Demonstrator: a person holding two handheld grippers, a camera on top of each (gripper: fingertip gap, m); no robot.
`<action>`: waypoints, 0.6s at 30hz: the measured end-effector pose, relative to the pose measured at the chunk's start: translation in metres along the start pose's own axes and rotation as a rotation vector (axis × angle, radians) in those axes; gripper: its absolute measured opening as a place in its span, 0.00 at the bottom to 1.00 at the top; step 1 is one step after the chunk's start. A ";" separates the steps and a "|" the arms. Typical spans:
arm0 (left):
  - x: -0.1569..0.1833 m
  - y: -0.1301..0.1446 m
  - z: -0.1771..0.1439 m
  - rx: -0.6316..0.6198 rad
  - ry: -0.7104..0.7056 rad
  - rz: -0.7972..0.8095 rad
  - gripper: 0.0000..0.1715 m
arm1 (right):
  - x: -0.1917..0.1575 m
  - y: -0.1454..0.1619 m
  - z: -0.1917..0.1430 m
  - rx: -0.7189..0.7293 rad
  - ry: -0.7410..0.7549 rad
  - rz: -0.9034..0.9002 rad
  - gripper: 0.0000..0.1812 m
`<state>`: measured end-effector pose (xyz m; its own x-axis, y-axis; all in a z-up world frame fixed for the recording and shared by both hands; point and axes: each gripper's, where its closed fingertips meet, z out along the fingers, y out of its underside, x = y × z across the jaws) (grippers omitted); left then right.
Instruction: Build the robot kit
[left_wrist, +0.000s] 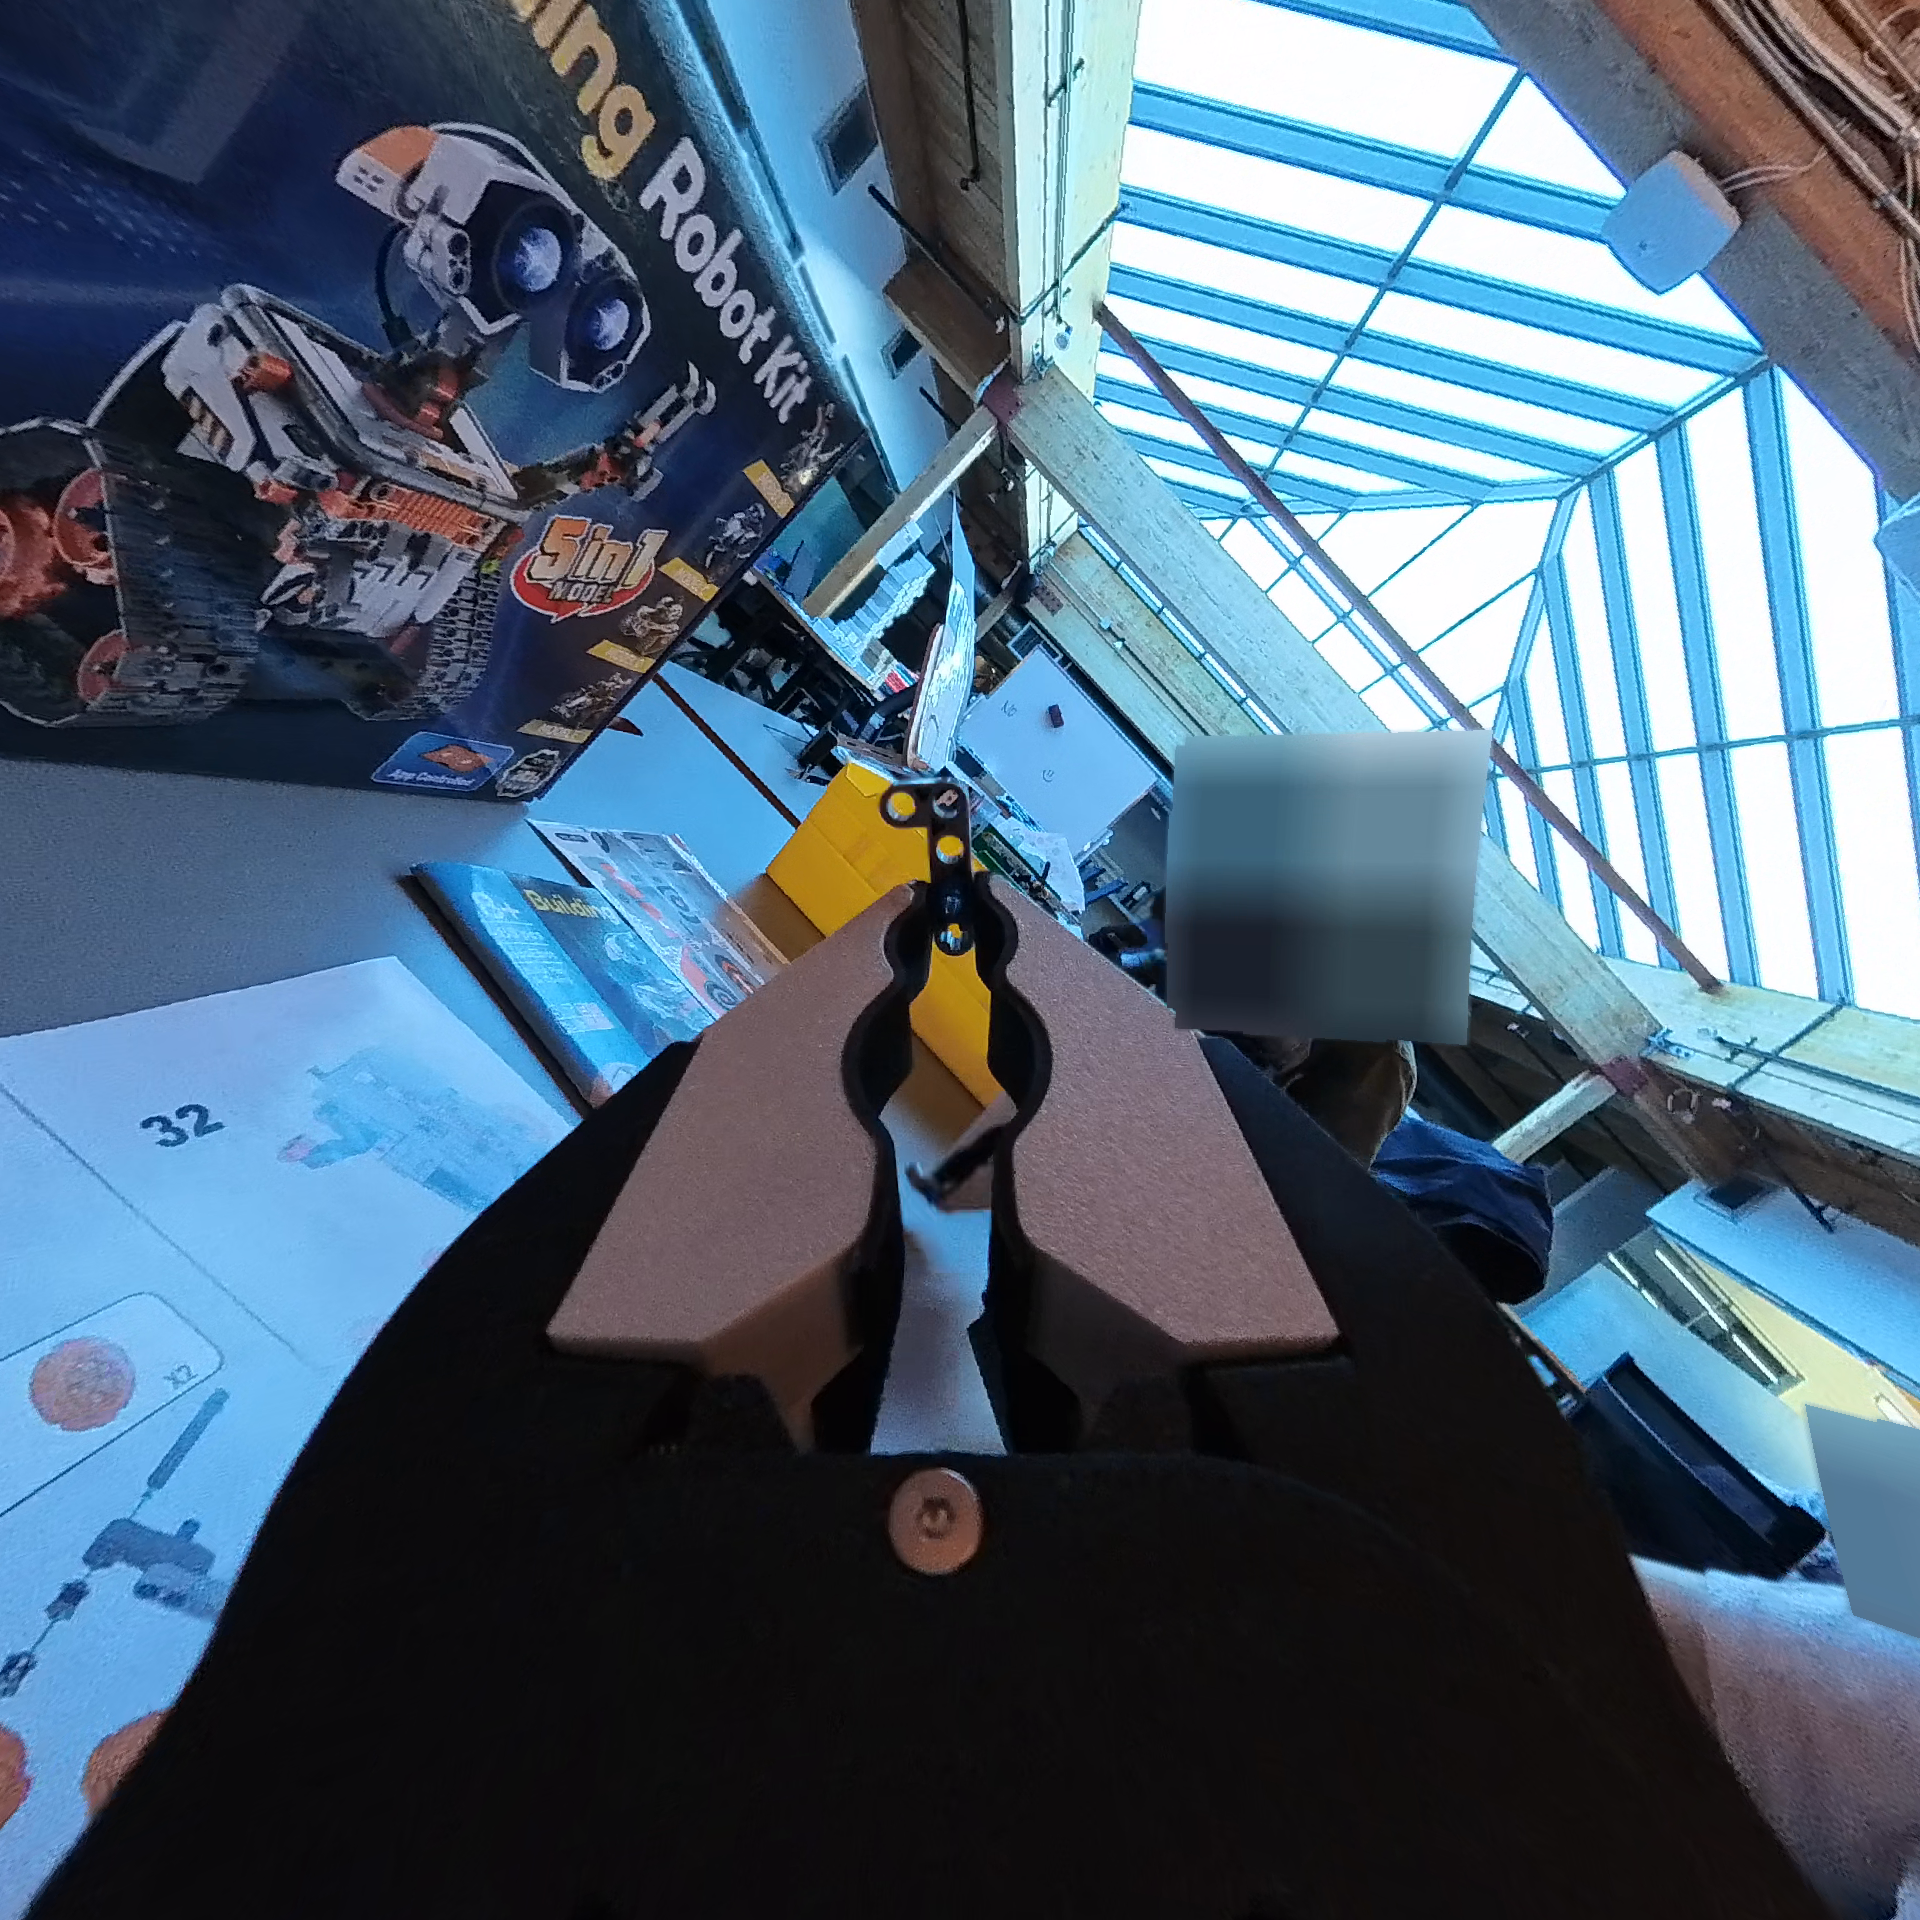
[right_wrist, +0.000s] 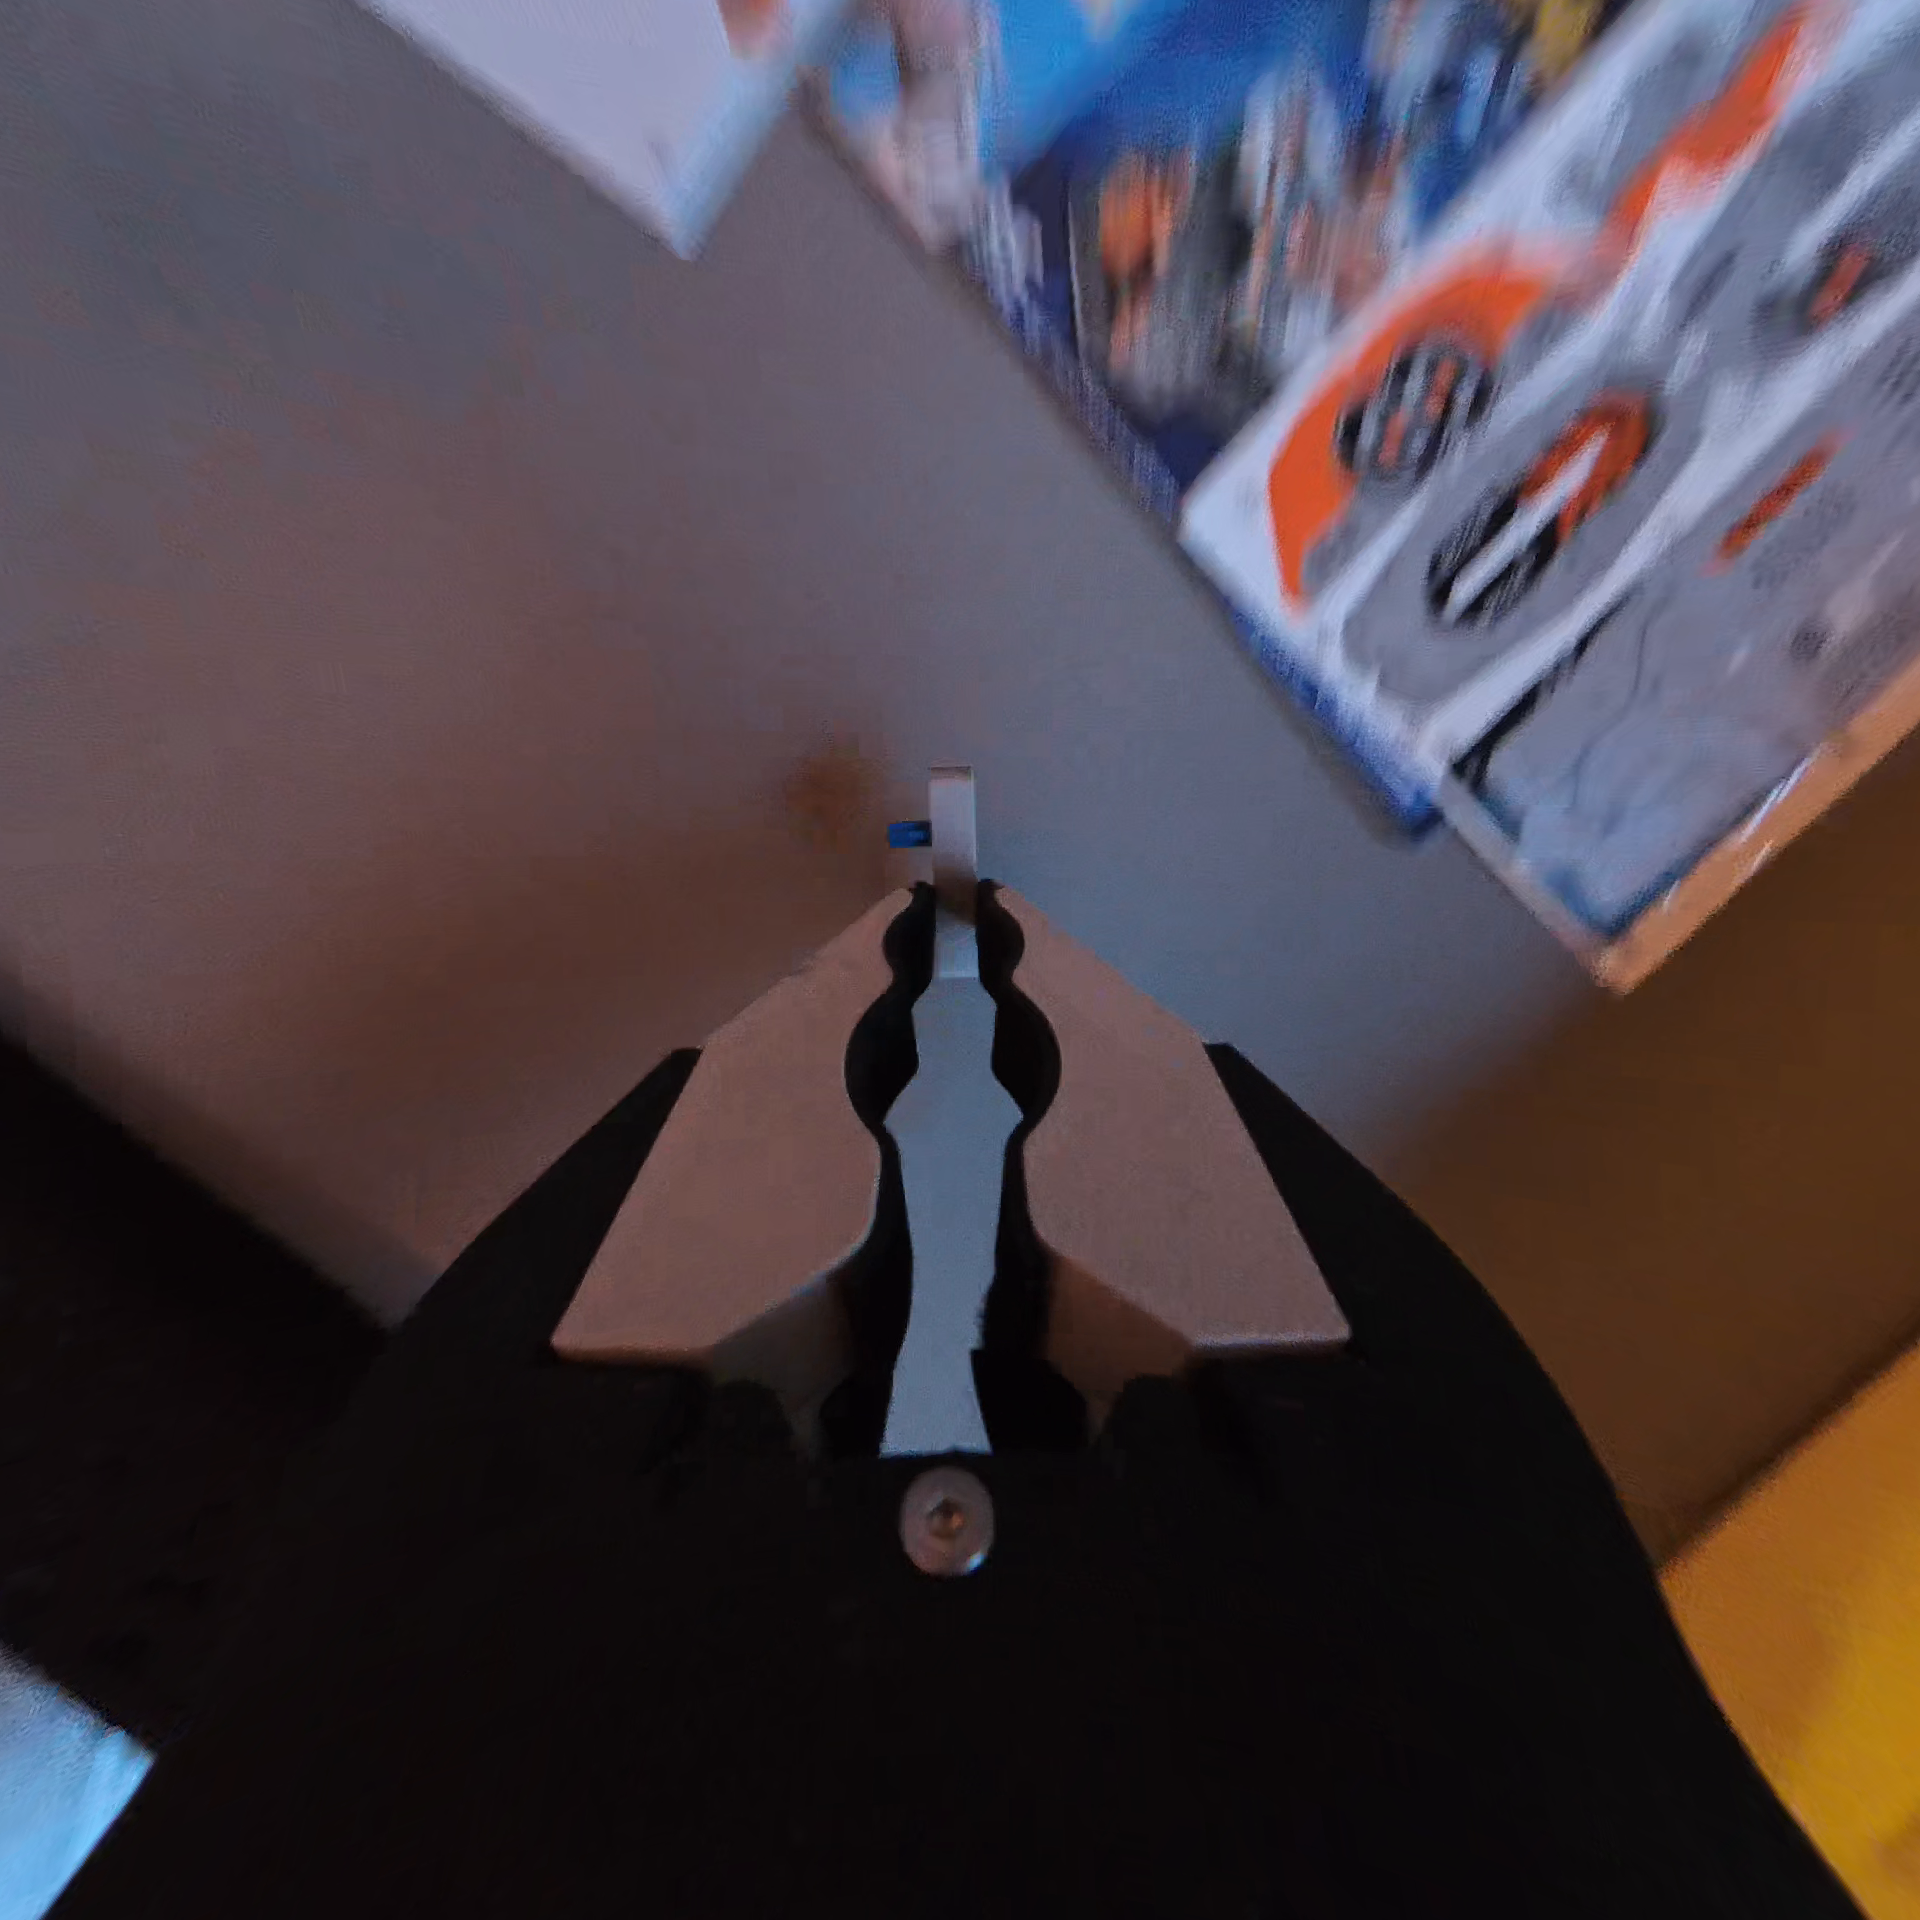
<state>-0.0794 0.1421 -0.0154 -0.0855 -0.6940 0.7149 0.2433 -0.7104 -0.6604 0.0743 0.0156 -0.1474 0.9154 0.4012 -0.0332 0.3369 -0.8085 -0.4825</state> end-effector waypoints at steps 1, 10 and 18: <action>0.001 0.001 0.002 -0.003 0.004 0.006 0.03 | -0.002 -0.023 -0.005 0.125 -0.006 -0.041 0.03; 0.004 0.008 0.013 0.004 0.059 -0.033 0.02 | -0.058 -0.175 -0.030 0.685 -0.287 0.005 0.04; -0.010 0.004 0.013 0.039 0.012 0.014 0.02 | -0.047 -0.193 0.002 0.811 0.001 -0.033 0.03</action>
<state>-0.0653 0.1475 -0.0220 -0.0933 -0.7056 0.7025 0.2820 -0.6954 -0.6610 -0.0339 0.1541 -0.0543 0.9082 0.4184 -0.0071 0.0996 -0.2326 -0.9675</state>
